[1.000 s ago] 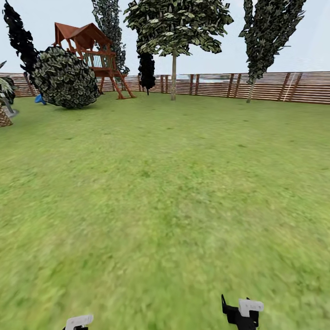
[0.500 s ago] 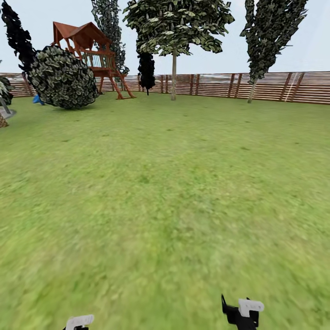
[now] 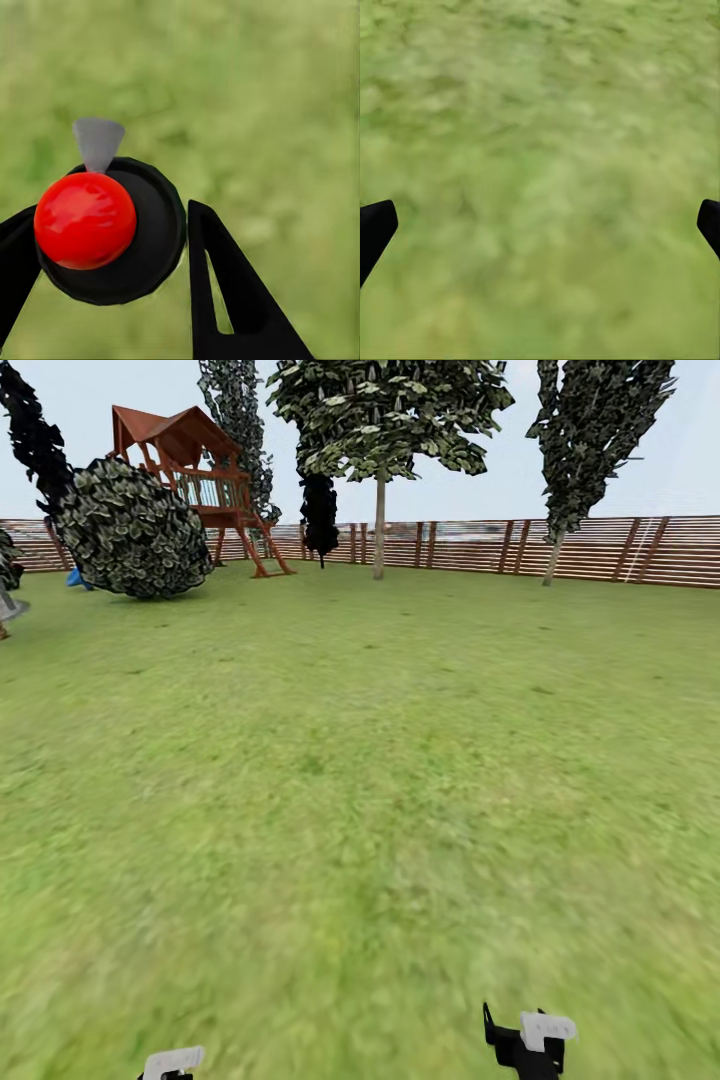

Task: In the garden, pick up the pesticide atomizer on the floor and spray pesticide onto both trees until each tree trunk is fully covered.

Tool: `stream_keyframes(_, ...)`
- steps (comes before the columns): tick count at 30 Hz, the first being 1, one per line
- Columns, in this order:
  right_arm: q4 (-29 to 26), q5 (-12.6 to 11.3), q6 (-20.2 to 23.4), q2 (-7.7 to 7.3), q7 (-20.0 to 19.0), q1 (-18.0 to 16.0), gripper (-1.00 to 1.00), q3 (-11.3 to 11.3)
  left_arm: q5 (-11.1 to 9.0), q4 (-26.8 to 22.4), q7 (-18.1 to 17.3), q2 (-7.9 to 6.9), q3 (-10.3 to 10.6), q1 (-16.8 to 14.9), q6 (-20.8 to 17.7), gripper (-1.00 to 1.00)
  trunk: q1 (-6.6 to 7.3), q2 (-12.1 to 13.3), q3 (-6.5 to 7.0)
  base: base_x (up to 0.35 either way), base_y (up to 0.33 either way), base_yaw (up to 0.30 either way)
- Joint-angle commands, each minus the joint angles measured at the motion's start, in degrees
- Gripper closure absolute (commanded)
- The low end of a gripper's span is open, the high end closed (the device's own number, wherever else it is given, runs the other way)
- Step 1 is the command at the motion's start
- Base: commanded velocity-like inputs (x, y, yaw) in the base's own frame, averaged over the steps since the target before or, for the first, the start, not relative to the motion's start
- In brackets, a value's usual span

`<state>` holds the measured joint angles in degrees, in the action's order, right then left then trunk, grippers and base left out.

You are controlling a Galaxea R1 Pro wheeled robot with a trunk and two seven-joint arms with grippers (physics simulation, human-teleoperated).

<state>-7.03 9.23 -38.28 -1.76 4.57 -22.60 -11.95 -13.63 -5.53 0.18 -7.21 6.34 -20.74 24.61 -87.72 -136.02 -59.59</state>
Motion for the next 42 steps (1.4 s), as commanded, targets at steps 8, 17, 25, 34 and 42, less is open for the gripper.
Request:
stream_keyframes(8, 0.0, 0.0, 0.04, 0.0, -0.09, 0.01, -1.0, 0.0, -0.07, 0.0, 0.0, -0.01, -0.01, 0.0, 0.03, 1.0, 0.0, 0.0, 0.0, 0.338, 0.0, -0.129)
stream_keyframes(17, 0.0, 0.0, 0.04, 0.0, -0.06, 0.01, -1.0, 0.0, -0.01, 0.0, 0.0, 0.0, 0.0, 0.0, 0.01, 1.0, 0.0, 0.0, 0.0, 0.338, 0.0, -0.016)
stream_keyframes(25, 0.0, 0.0, 0.04, 0.0, -0.04, 0.01, -1.0, 0.0, -0.01, 0.0, 0.0, -0.01, 0.02, 0.0, 0.08, 1.0, 0.0, 0.0, 0.0, 0.338, 0.0, 0.0)
stream_keyframes(34, 0.0, 0.0, 0.04, 0.0, -0.02, 0.01, -1.0, 0.0, -0.07, 0.0, 0.0, 0.0, 0.02, 0.0, 0.08, 1.0, 0.0, 0.0, 0.0, 0.338, 0.0, 0.0)
stream_keyframes(42, 0.0, 0.0, 0.04, 0.0, -0.01, 0.01, -1.0, 0.0, -0.02, -0.02, 0.0, 0.03, 0.11, 0.0, 0.12, 1.0, 0.0, 0.0, 0.0, 0.338, 0.0, 0.0)
